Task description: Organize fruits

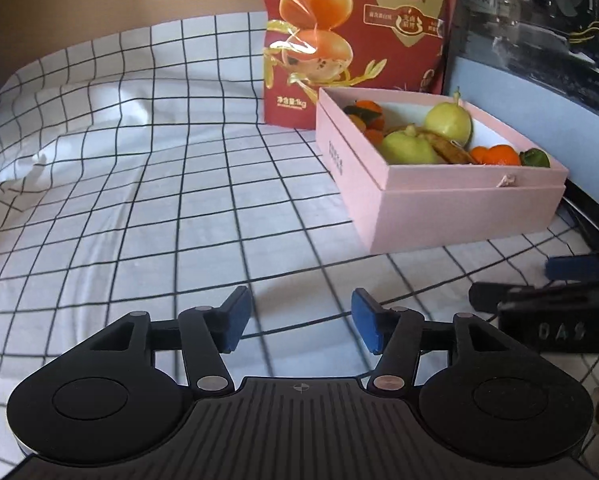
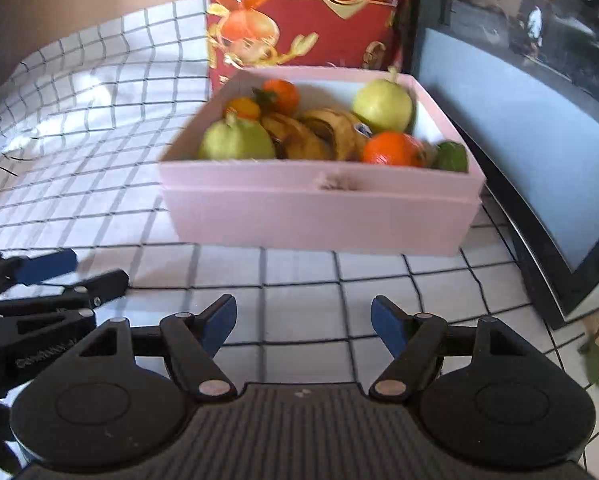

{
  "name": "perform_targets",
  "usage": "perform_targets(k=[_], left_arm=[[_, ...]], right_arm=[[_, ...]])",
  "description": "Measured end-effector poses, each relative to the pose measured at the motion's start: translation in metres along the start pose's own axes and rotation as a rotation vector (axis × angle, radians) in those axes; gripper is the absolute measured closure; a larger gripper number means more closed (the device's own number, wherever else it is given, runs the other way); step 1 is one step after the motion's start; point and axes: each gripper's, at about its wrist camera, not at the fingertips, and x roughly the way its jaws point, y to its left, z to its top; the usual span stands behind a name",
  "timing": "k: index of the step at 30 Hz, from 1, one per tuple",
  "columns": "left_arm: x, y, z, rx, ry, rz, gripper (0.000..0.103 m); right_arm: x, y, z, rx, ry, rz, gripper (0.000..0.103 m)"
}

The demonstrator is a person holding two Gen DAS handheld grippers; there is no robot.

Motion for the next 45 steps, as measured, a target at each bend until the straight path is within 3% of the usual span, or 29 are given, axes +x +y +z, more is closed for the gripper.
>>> perform_targets(k=[4, 14, 45], left_arm=[[-0.002, -0.012, -0.006, -0.004, -0.04, 0.022, 0.042], [-0.001, -0.02, -0.005, -0.027, -0.04, 0.051, 0.041], [0.0, -0.019, -0.006, -0.024, -0.04, 0.05, 0.041]], right_arm=[[0.006, -0.012, -0.001, 0.005, 0.008, -0.011, 0.0], [0.014, -0.025, -0.007, -0.015, -0.108, 0.009, 0.0], [0.015, -0.026, -0.006, -0.012, -0.108, 0.018, 0.0]])
